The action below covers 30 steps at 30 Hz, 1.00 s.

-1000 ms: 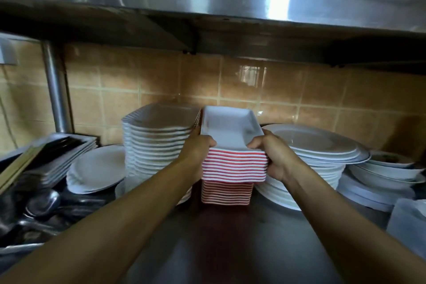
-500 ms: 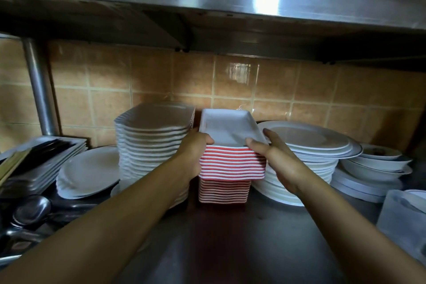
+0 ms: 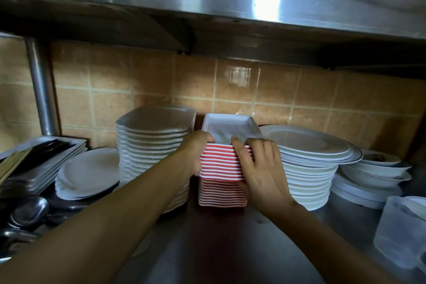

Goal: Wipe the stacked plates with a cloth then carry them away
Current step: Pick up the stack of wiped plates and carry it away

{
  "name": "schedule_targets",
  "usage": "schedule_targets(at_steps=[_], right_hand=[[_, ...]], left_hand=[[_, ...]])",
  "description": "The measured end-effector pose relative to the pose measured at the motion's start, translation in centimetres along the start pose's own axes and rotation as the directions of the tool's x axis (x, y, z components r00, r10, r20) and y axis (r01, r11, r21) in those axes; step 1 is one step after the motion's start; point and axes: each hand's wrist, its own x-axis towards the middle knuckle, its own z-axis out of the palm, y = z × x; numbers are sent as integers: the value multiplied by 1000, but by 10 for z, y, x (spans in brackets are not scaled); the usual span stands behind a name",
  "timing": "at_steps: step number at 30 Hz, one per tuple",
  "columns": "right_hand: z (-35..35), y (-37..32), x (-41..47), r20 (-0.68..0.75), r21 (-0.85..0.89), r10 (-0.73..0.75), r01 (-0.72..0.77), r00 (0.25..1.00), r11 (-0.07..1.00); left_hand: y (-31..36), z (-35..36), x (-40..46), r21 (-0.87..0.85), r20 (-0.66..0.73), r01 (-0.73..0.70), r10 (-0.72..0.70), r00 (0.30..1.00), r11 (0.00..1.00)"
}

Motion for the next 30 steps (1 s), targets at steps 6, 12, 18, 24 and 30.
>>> schedule_targets(at_steps=[6, 12, 18, 24, 30], right_hand=[[2, 9, 8, 24, 52, -14, 13, 1000, 999], [5, 17, 14, 49, 80, 23, -27, 999, 996], [12, 18, 22, 85, 98, 25, -34, 996, 995], [28, 23, 40, 140, 131, 56, -75, 988, 989], [40, 30, 42, 180, 157, 59, -88, 982, 984]], left_hand=[[-12, -5, -10, 96, 86, -255, 247, 965, 962], [-53, -13, -21, 852, 299, -522, 786, 541, 36], [-41, -12, -3, 876, 438, -381, 819, 370, -296], [-22, -10, 20, 867, 459, -395, 795, 397, -303], [-23, -8, 34, 857, 465, -435, 777, 424, -275]])
